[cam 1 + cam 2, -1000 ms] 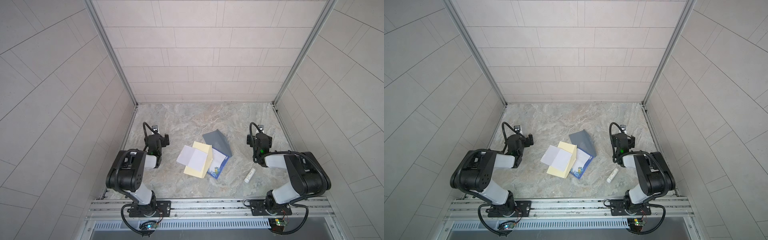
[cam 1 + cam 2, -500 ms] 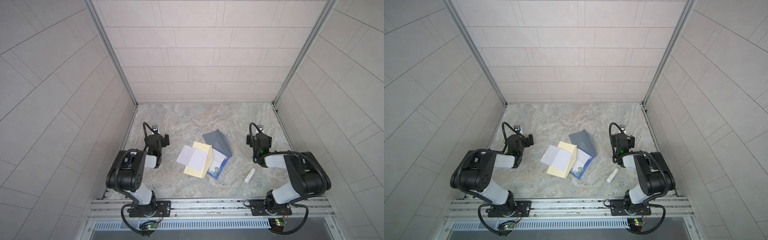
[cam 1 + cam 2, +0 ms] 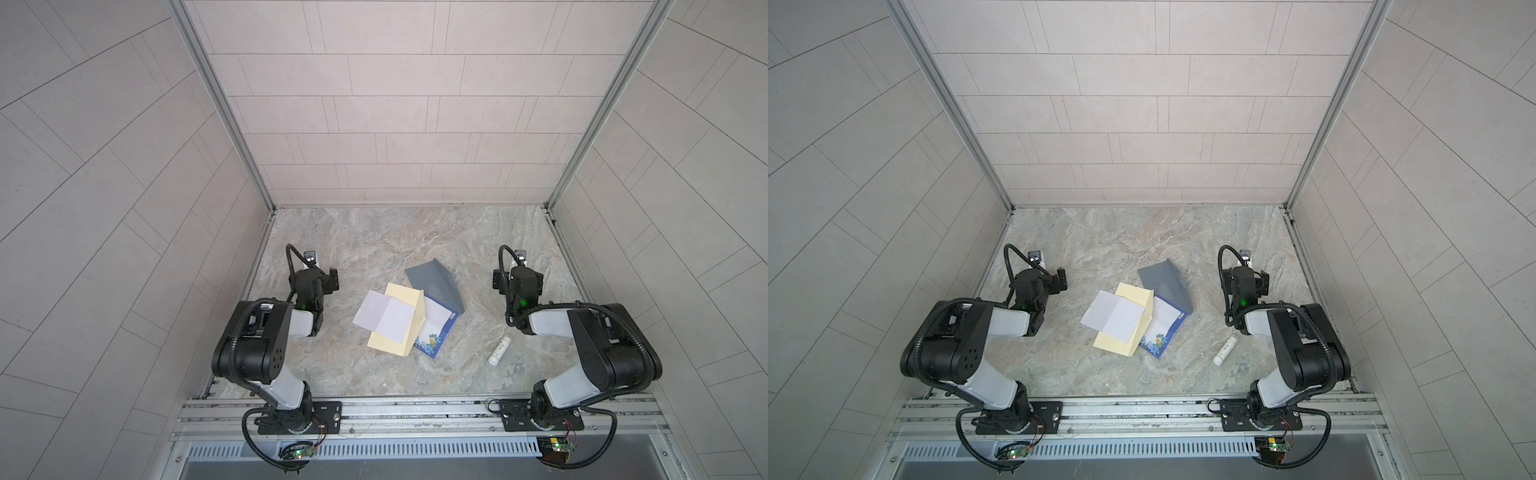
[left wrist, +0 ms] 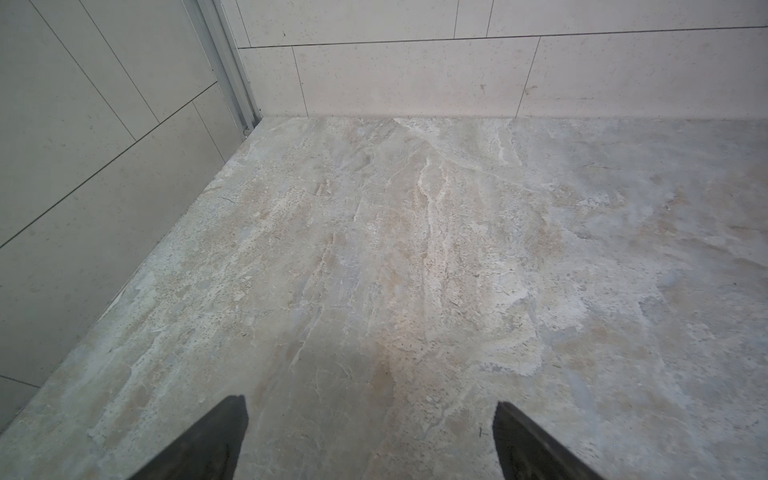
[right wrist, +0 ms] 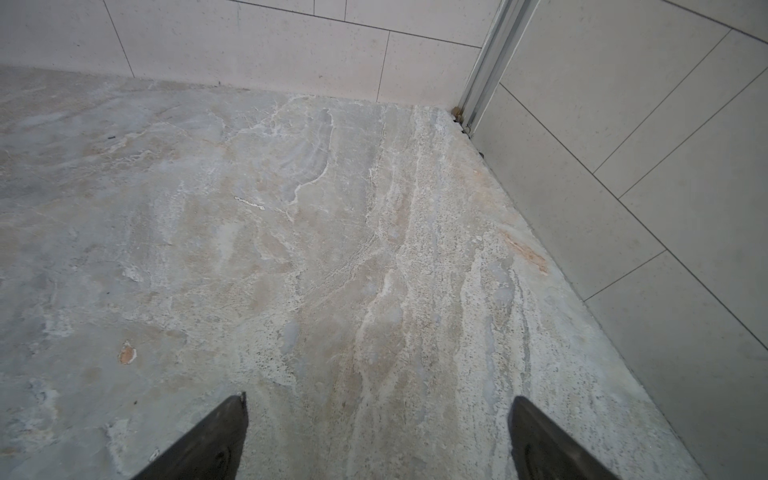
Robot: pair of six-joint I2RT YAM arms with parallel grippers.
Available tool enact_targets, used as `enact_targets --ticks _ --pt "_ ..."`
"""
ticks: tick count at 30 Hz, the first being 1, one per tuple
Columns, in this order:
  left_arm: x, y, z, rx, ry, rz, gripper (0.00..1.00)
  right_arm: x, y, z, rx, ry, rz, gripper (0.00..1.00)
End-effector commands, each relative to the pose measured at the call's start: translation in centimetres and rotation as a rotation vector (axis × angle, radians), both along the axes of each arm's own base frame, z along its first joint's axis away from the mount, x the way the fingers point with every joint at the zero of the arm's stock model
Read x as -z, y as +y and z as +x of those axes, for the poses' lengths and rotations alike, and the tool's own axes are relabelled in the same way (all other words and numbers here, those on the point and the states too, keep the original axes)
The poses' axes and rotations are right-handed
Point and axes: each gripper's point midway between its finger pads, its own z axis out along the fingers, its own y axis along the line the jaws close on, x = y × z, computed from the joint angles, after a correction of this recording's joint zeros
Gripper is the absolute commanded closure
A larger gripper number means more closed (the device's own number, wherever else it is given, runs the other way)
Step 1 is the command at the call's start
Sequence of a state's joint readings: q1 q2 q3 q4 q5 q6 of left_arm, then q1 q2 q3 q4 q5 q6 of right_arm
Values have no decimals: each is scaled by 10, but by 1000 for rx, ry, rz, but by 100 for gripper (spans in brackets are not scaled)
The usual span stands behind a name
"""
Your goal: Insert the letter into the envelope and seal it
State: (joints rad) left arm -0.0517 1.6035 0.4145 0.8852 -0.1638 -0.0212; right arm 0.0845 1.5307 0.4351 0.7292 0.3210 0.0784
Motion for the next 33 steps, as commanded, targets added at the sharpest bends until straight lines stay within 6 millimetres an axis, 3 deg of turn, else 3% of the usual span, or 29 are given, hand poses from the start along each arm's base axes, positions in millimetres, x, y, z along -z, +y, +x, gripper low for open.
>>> enact_targets --ticks 1,4,8,10,11,12,14,17,18,19,22,24,26,29,33 --pt "-6 2 2 -2 -19 9 0 -4 -1 -1 -2 -9 -7 0" --pt "-13 0 1 5 -20 11 0 -5 0 -1 -2 -11 -7 0" --pt "-44 -12 10 35 127 27 0 -5 0 -1 -3 -11 -8 1" --pt "-58 -20 11 29 161 -57 0 -5 -1 -1 -2 -12 -6 1" --pt "-64 -27 10 47 172 -78 0 -4 -1 -2 -5 -13 0 2" --pt "-71 -32 9 33 162 -85 0 -5 -1 -2 -12 -18 6 12" --pt "-81 -51 4 61 148 -106 0 -15 4 -1 -48 -13 -9 26" --pt "-86 -90 -11 143 170 -128 0 -39 14 -11 -48 128 81 27" --pt "-84 -103 -17 173 189 -142 0 -55 14 -11 -6 141 123 31" --pt "-79 -118 -26 206 221 -164 0 -59 20 -15 -4 174 166 31" --pt "-64 -164 -51 344 290 -219 0 -58 51 -38 -34 253 316 31" --pt "-56 -193 -68 430 326 -245 0 -49 89 -59 -130 304 422 30" --pt "-47 -209 -79 472 368 -257 0 -34 130 -83 -234 368 505 30" --pt "-36 -215 -91 482 433 -292 0 -22 189 -118 -417 440 543 28" --pt "-25 -214 -100 479 496 -301 0 -5 245 -156 -607 541 563 27"
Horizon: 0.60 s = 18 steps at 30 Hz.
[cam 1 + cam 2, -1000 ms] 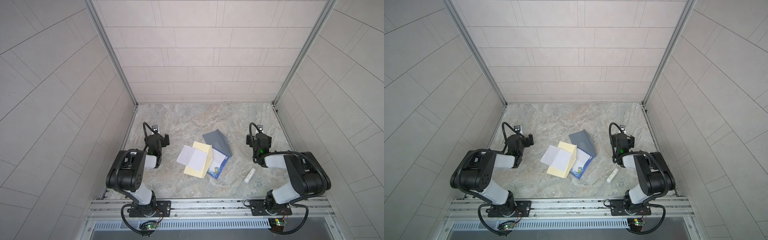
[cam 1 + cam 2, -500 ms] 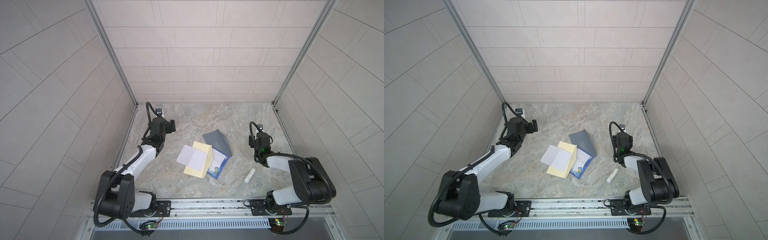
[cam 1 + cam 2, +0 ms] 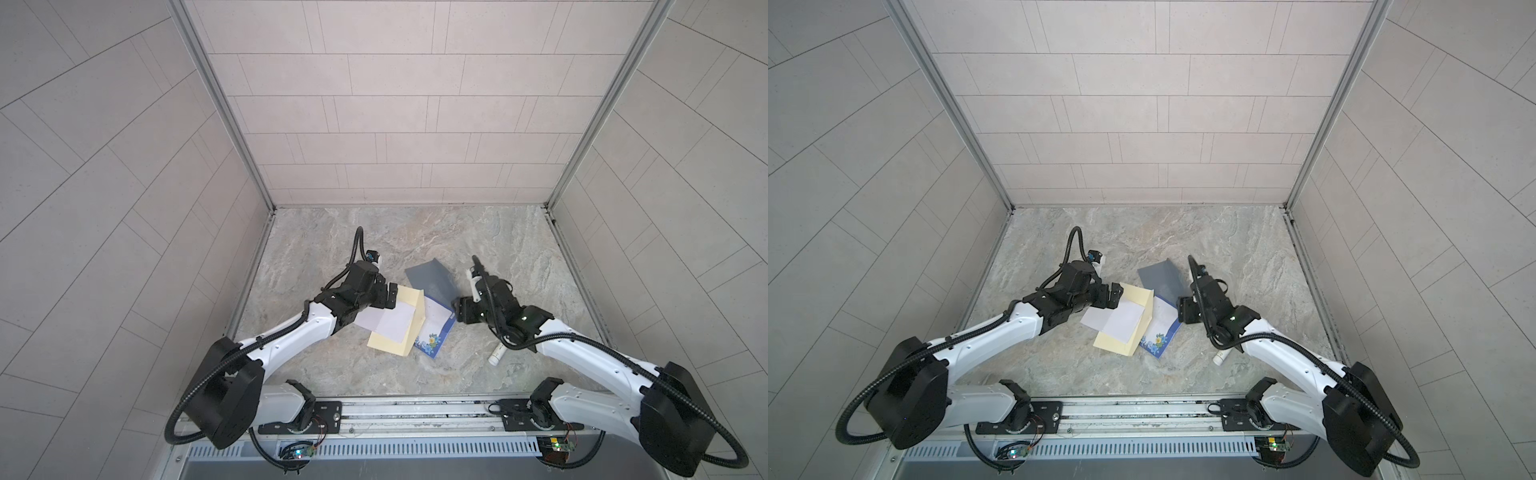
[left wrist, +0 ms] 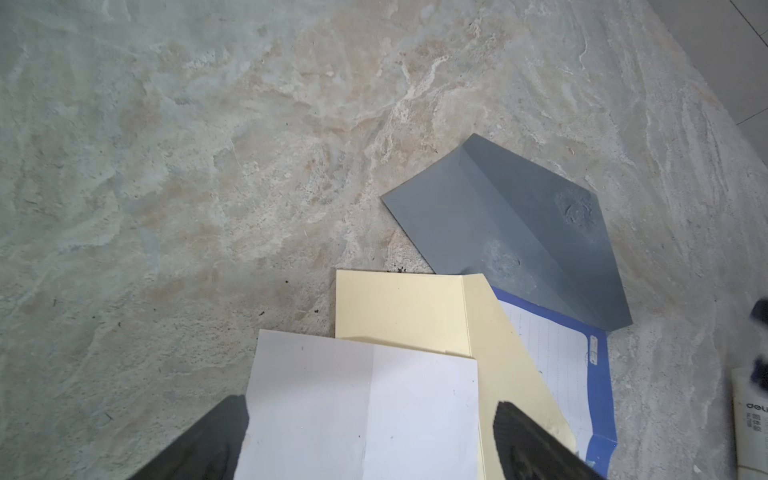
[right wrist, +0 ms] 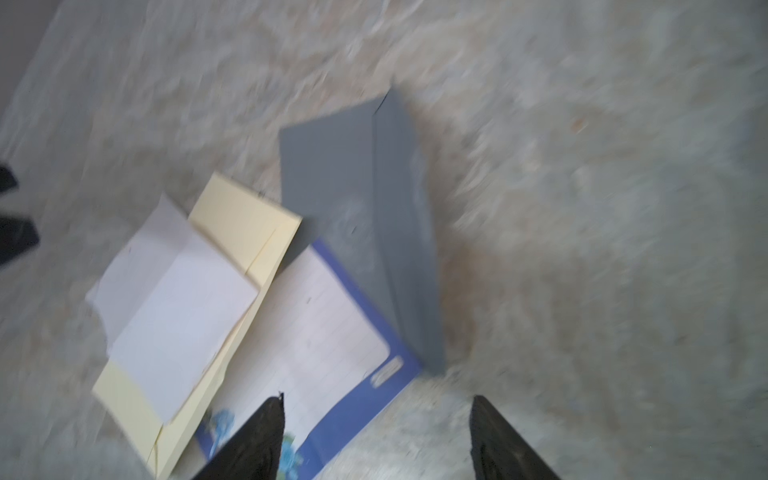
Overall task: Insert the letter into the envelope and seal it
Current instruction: 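Reach both grippers to the white letter sheet on the cream envelope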
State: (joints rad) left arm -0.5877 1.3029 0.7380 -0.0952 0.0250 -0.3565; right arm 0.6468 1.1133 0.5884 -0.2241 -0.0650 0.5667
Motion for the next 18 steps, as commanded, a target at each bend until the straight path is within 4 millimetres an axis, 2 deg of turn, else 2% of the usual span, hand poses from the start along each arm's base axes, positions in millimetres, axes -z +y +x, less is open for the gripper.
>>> enact_targets --ticks 1,2,5,7,14,18 --pt "18 4 -15 -12 107 4 0 8 34 -27 -96 91 55 27" --pt "23 6 -17 -13 128 24 0 12 42 -33 -137 106 35 27" --pt "29 12 -21 -15 179 79 0 4 64 -30 -204 107 2 27" --pt "32 7 -25 34 211 99 0 2 72 -25 -210 111 2 27" --pt "50 10 -37 73 324 169 2 0 83 2 -150 123 -70 27" --pt "47 13 -34 42 326 160 3 -7 106 8 -206 135 -38 28"
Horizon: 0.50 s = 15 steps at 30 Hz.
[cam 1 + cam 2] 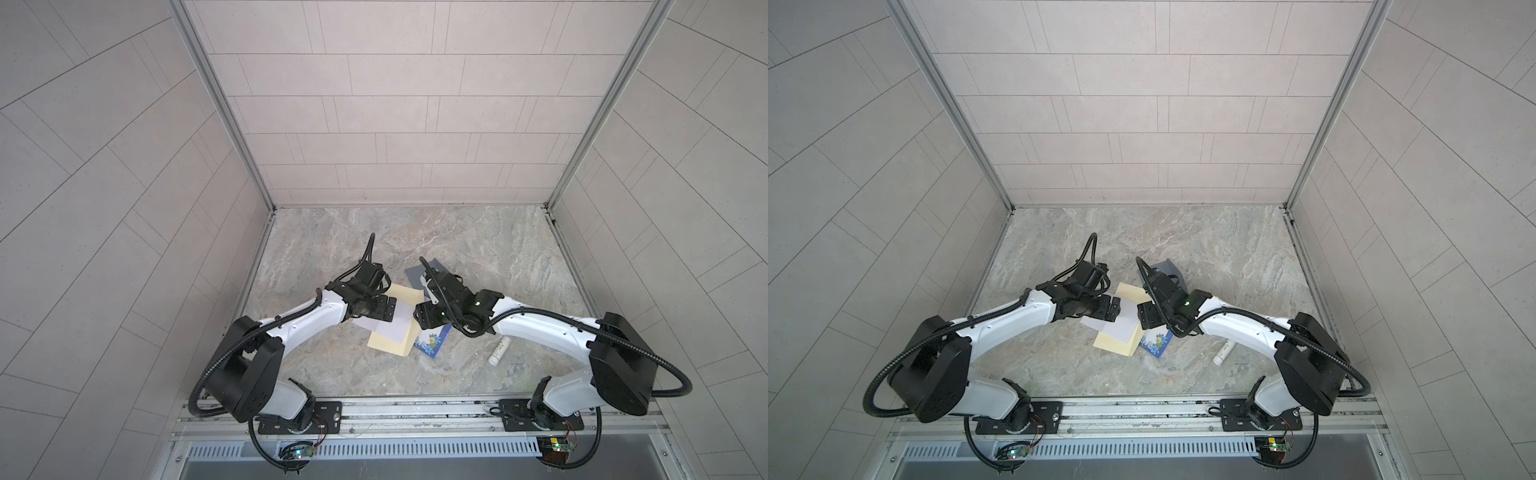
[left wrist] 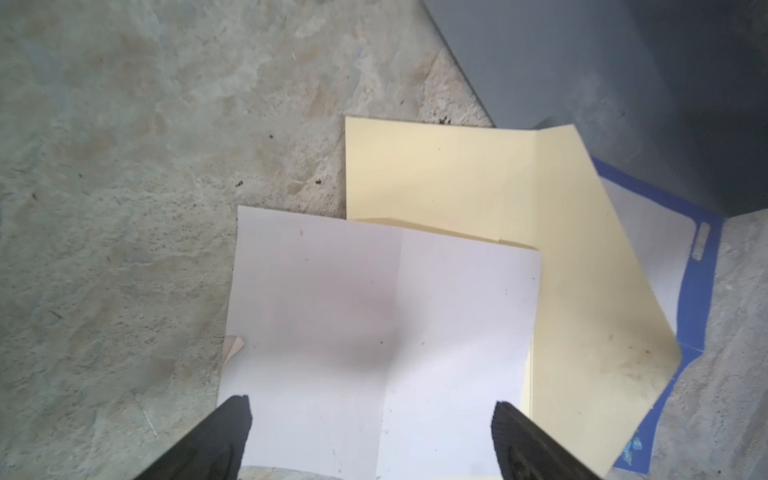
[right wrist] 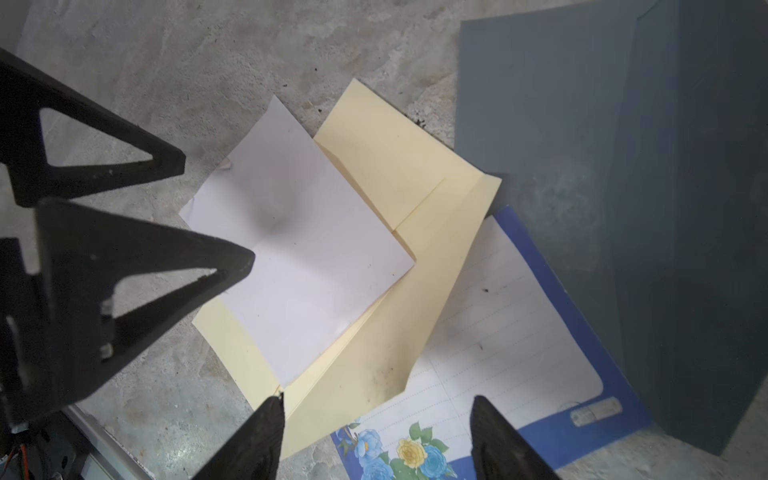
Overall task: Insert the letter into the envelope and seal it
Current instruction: 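Reach both grippers to the white letter sheet on the cream envelope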
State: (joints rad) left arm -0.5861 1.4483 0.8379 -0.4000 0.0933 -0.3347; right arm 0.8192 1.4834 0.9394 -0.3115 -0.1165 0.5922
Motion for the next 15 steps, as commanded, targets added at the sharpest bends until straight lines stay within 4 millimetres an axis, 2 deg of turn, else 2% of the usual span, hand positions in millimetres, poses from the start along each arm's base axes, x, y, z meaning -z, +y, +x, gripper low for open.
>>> enact_targets --ticks 1,4,8,10,12,15 --pt "-10 7 3 -43 4 0 3 -3 11 1 -30 22 -3 28" --pt "-16 26 11 -160 -1 -23 3 -11 24 1 -81 4 3 29" --pt "-10 51 16 -335 69 -129 4 -16 43 -3 -170 16 -24 29" --pt "-5 56 18 -382 110 -180 7 -12 54 -9 -215 74 -18 30" --pt "1 57 22 -411 141 -221 11 1 62 -14 -236 146 -22 30" --pt "12 55 26 -432 177 -228 22 23 66 -21 -254 237 -47 30"
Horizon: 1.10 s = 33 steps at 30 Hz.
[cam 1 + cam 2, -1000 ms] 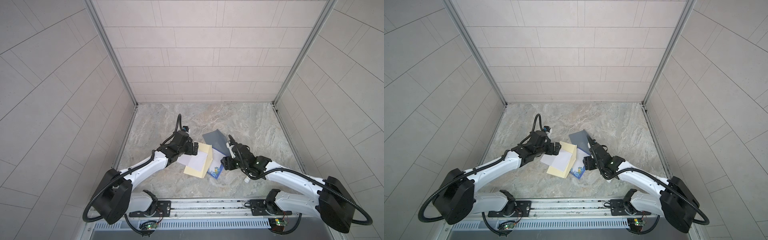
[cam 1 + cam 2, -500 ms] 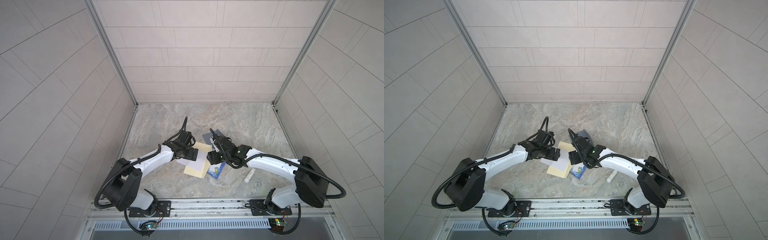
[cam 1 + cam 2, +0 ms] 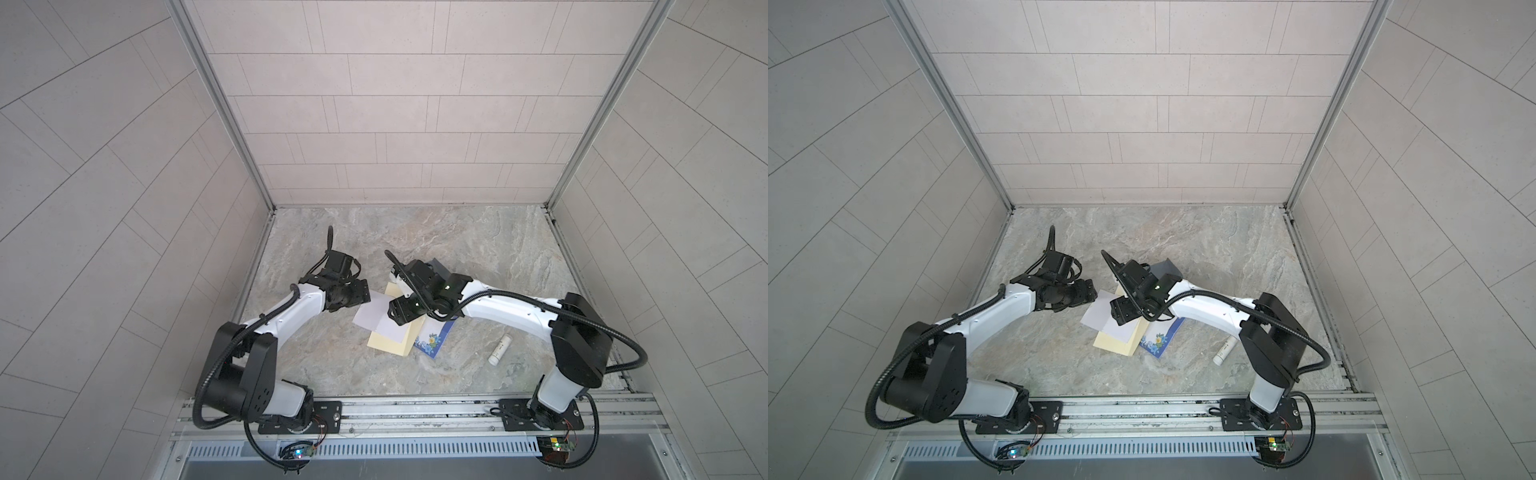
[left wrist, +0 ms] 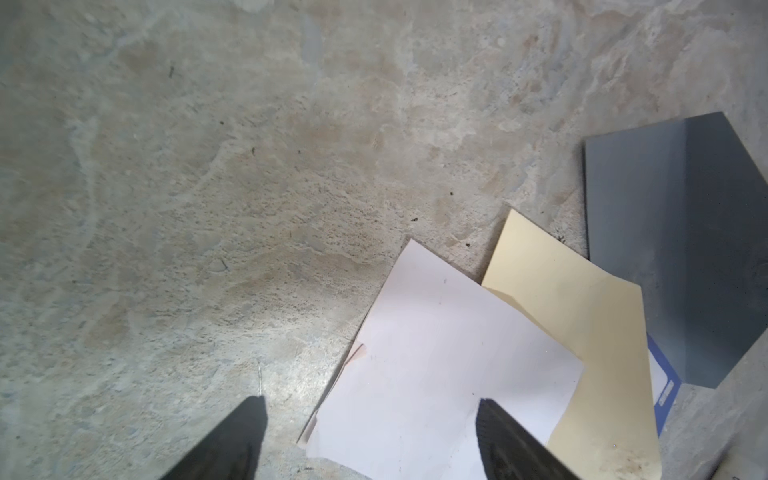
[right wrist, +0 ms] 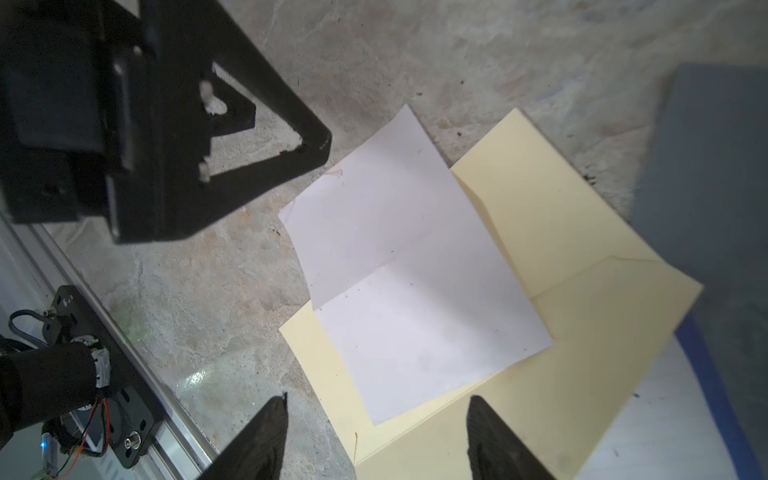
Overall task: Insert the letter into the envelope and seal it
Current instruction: 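Reach both grippers to the white letter sheet on the cream envelope, then pinch the white sheet's edges with both grippers and lift it upright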
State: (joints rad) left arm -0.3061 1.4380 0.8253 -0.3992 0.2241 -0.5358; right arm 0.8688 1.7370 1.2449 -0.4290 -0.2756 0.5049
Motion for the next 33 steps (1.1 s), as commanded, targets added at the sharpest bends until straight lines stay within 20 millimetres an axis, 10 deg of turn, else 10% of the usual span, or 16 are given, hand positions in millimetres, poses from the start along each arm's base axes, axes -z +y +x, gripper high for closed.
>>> enact_targets --ticks 1,14,33 --pt "17 -8 -3 -40 80 -54 25 32 -8 -23 -46 150 -93 29" --pt "48 17 -11 -85 182 102 56 66 -9 -33 -48 298 -134 18" --pt "70 -12 -19 60 321 1 76 62 31 8 -31 318 150 16"
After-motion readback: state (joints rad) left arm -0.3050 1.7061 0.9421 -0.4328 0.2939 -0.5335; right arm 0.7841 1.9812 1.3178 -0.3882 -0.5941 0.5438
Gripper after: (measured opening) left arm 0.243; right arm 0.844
